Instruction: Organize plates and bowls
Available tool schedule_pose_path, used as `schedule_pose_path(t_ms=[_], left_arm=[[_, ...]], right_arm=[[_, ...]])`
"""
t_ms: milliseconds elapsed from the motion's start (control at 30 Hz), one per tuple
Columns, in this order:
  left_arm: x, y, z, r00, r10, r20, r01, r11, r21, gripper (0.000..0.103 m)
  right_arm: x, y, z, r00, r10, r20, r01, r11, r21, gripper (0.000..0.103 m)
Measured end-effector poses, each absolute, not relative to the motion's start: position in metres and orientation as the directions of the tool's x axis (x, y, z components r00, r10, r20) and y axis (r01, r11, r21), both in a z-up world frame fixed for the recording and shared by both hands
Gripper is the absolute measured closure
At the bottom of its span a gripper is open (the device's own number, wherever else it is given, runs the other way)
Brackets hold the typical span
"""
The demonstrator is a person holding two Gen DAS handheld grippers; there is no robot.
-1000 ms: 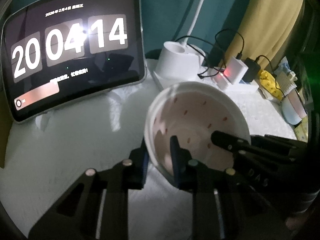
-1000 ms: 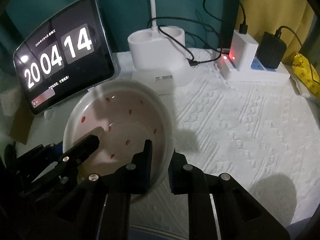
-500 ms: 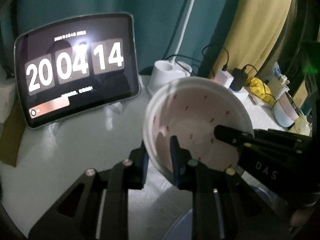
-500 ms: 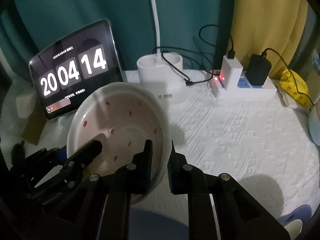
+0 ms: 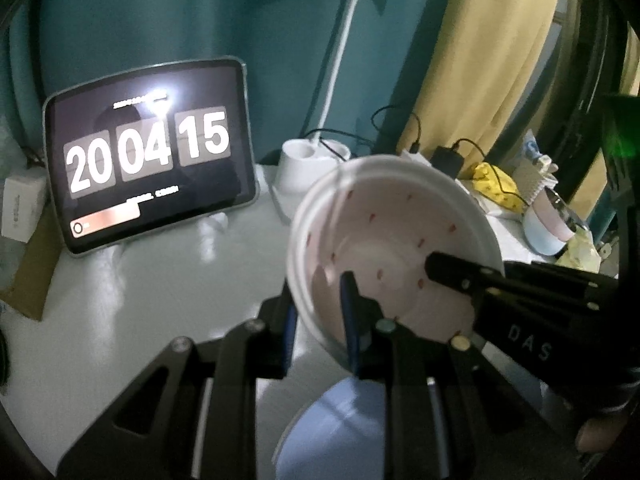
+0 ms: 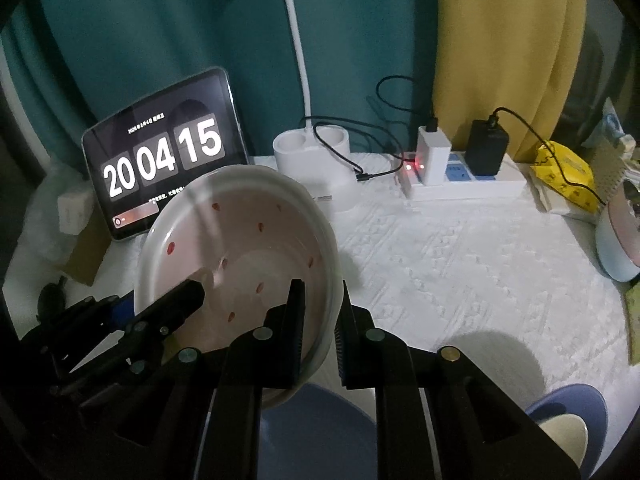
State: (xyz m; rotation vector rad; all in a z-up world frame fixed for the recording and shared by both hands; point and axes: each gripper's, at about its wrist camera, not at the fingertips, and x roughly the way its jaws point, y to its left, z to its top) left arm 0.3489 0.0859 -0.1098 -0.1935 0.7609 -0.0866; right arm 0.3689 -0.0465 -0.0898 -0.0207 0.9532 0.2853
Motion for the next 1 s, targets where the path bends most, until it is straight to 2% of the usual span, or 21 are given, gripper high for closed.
schedule_pose_path(t_ms=[1000], left_arm=[[0.302,0.009,-0.076,0.741,-0.199,-0.642,0.088,0.976,-0.200,0.083]], right_arm=[[0.308,-0.123,-0.056,0.609,0.224,-0.761,-0.193,0.972,0.131,0.089]])
